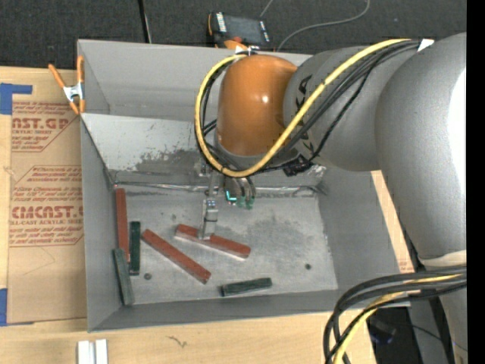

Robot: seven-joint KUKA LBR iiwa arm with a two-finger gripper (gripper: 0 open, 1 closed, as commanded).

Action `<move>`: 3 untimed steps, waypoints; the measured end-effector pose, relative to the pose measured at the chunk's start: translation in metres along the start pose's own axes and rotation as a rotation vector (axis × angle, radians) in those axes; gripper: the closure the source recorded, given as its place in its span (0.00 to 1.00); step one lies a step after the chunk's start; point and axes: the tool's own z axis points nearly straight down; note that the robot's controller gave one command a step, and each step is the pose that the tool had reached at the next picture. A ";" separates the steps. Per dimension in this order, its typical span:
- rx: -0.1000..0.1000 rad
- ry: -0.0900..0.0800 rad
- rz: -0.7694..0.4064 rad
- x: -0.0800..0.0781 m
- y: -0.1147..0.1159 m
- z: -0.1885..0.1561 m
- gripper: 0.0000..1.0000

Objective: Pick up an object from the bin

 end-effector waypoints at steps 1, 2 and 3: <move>0.001 -0.001 -0.151 0.001 -0.002 0.086 0.00; 0.002 -0.005 -0.084 0.010 -0.057 0.083 0.00; -0.001 -0.007 -0.087 0.009 -0.054 0.082 1.00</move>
Offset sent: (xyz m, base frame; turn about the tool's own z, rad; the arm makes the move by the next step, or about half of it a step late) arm 0.0002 -0.0024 -0.0821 -0.1490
